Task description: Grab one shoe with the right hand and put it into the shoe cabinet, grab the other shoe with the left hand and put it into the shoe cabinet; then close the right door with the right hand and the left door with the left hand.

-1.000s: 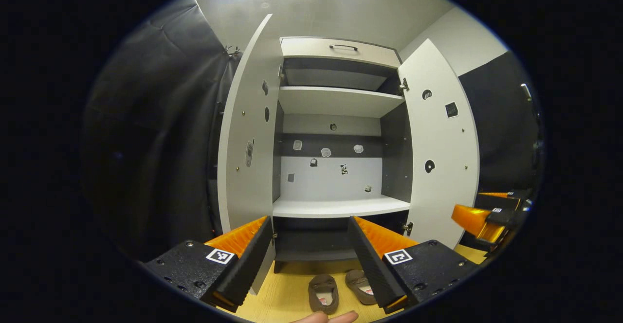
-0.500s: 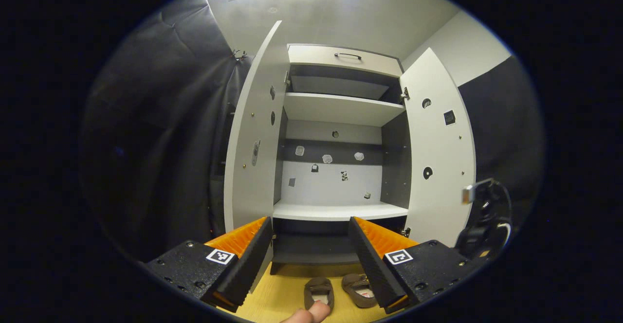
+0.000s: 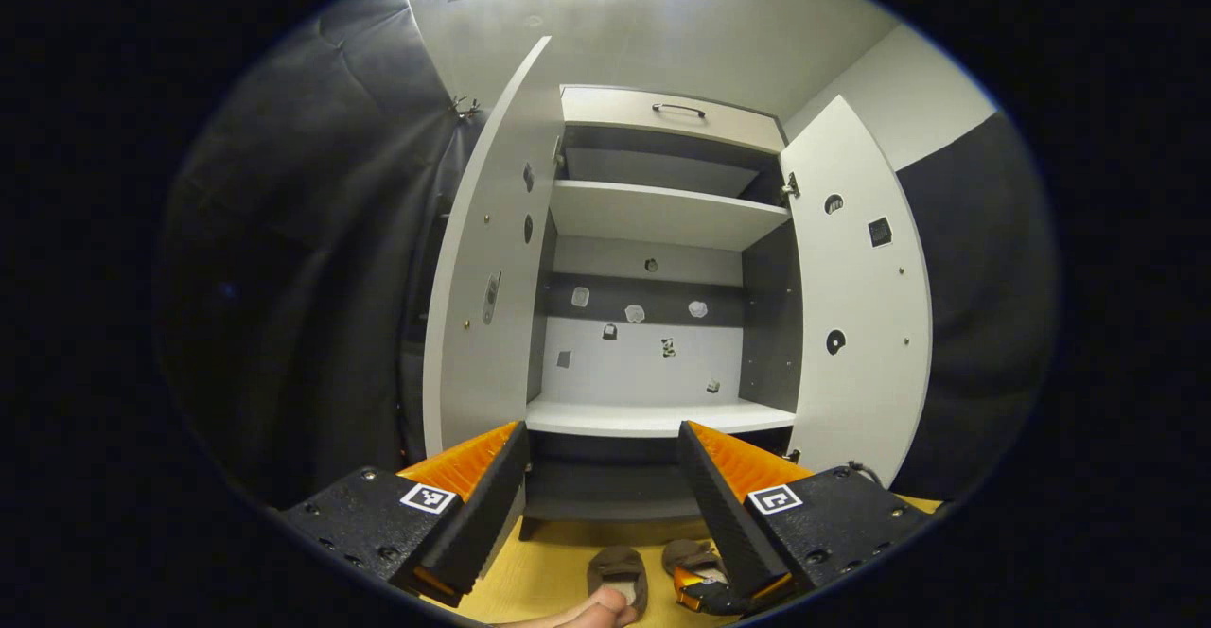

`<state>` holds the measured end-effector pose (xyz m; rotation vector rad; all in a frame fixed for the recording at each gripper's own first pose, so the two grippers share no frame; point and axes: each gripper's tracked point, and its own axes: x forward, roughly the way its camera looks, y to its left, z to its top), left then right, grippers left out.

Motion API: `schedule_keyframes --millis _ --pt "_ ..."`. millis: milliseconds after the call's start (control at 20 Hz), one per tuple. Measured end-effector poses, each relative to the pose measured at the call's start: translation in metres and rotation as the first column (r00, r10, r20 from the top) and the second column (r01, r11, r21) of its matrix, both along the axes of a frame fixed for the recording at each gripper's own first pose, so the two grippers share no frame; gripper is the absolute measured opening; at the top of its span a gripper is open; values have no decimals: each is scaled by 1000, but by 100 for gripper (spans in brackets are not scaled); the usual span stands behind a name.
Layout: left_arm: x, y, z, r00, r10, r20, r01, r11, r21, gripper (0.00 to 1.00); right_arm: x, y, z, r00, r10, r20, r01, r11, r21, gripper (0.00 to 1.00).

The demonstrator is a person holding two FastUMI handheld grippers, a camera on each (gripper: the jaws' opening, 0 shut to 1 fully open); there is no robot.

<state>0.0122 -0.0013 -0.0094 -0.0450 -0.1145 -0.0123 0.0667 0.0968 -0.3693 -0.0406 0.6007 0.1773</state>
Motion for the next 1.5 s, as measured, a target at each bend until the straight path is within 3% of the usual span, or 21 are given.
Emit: schedule_keyframes --millis 150,200,250,300,400,500,600,750,800,950,1100,1500 --pt "12 5 5 999 29 19 -29 1000 -11 93 9 8 -33 996 -2 -88 5 999 36 94" --pt "17 4 1 1000 28 6 -28 1000 -7 99 12 9 -38 994 -8 -105 14 999 48 92" --pt "22 5 -2 999 31 -8 -31 999 11 96 18 10 -46 992 -28 -125 36 998 58 90" --pt "29 6 -2 999 33 -13 -32 999 28 96 24 12 -52 990 -31 -134 41 997 72 73" --pt "41 8 -8 999 33 -35 -31 998 47 96 36 13 -59 989 -47 -142 58 996 73 65" --pt "54 8 -18 998 19 -61 -16 999 47 93 50 16 -64 989 -56 -135 67 994 81 65" --pt "63 5 -32 995 -12 -98 15 999 28 96 56 10 -80 981 -98 -169 113 991 78 27" --pt "71 0 -48 992 -48 -121 52 998 30 97 66 7 -69 988 -92 -125 109 985 135 24" --pt "74 1 -49 992 -45 -118 50 998 39 97 62 11 -72 988 -98 -117 117 979 165 1" --pt "77 5 -57 991 -37 -130 43 998 44 96 57 8 -53 992 -71 -101 92 971 222 1" --pt "80 10 -68 988 -37 -149 43 998 34 96 51 -1 -4 999 -47 -18 50 968 247 0" --pt "81 17 -100 979 -41 -198 45 999 15 97 53 -49 161 966 -62 252 26 990 141 2"
